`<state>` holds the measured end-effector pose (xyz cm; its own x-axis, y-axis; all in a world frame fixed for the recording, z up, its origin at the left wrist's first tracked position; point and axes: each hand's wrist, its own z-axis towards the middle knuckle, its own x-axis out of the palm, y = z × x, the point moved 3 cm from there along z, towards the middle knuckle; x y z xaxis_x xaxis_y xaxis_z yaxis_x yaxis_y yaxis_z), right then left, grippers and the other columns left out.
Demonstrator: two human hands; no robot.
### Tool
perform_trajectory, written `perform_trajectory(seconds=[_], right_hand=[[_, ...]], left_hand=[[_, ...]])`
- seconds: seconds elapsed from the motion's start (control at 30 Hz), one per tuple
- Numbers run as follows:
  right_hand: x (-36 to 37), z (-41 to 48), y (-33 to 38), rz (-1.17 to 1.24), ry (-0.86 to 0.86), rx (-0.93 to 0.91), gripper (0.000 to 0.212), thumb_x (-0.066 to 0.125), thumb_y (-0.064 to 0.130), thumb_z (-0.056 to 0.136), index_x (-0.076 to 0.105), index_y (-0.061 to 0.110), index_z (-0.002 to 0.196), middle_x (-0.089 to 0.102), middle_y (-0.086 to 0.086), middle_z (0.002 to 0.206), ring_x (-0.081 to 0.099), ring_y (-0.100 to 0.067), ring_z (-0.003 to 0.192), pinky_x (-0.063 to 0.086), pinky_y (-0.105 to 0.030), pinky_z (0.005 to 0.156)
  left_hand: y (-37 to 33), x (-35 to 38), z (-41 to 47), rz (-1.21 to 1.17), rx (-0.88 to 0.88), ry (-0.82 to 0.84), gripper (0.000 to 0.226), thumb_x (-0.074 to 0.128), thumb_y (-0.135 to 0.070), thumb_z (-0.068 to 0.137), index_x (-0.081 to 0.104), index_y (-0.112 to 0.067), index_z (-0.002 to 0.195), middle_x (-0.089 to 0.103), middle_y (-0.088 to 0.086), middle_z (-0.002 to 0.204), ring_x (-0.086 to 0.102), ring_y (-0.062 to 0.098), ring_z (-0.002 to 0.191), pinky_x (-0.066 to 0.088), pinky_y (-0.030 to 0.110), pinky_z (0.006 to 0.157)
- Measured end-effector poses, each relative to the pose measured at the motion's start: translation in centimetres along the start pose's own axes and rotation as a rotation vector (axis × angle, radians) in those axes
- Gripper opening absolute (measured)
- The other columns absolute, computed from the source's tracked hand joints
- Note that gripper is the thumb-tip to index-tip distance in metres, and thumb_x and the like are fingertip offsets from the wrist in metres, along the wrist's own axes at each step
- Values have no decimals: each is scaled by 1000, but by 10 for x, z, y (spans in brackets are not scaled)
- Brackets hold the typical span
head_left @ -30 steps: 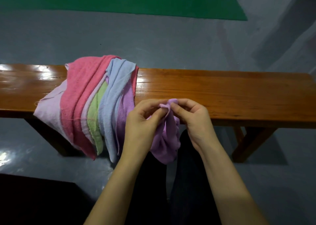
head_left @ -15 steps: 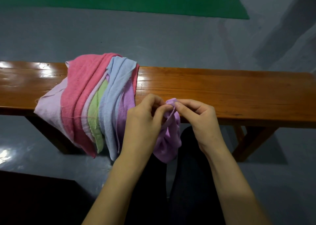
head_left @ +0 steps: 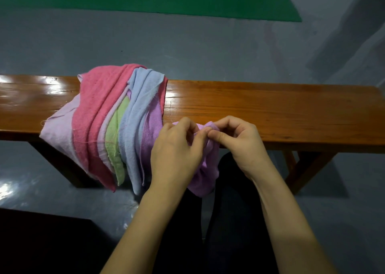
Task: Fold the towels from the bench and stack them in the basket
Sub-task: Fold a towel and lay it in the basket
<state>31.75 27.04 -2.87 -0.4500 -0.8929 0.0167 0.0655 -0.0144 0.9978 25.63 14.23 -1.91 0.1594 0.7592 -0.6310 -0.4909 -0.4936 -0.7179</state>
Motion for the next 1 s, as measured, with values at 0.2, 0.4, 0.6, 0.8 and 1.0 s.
perform_trajectory(seconds=[0.2,0.4,0.6,0.8,1.0], right_hand=[[-10,4,-12,74,-122,43,18,51,1,93,60,15,87,65,9,76,58,-1,72,46,-15,70],[-25,8,-22,408,-346,156,23,38,6,99,52,12,81,54,0,69,50,-9,66,42,-23,67],[-11,8,-23,303,-292,176,21,38,12,101,50,13,84,49,-1,72,46,-8,64,42,-24,66],[-15,-3,-15,148,-177,116,7,53,10,94,56,8,89,62,-5,78,60,-11,71,50,-21,67],[-30,-1,-9,-44,-287,33,11,62,4,87,65,14,84,65,1,79,59,-6,72,48,-19,68]], left_hand=[[32,8,6,-87,103,331,28,57,-45,80,61,-17,76,59,-12,76,49,5,80,35,11,74],[64,-2,15,-97,61,407,11,59,-36,80,54,-27,78,56,-2,66,51,10,61,46,30,66],[17,36,14,-311,131,455,27,65,-29,84,61,-16,107,64,-5,98,61,5,92,47,19,86],[1,52,12,-388,82,314,9,62,-12,89,59,-11,81,58,-7,72,53,1,68,41,13,66],[10,51,5,-401,62,334,9,65,-17,88,58,-12,89,59,-5,78,53,5,68,45,21,66]])
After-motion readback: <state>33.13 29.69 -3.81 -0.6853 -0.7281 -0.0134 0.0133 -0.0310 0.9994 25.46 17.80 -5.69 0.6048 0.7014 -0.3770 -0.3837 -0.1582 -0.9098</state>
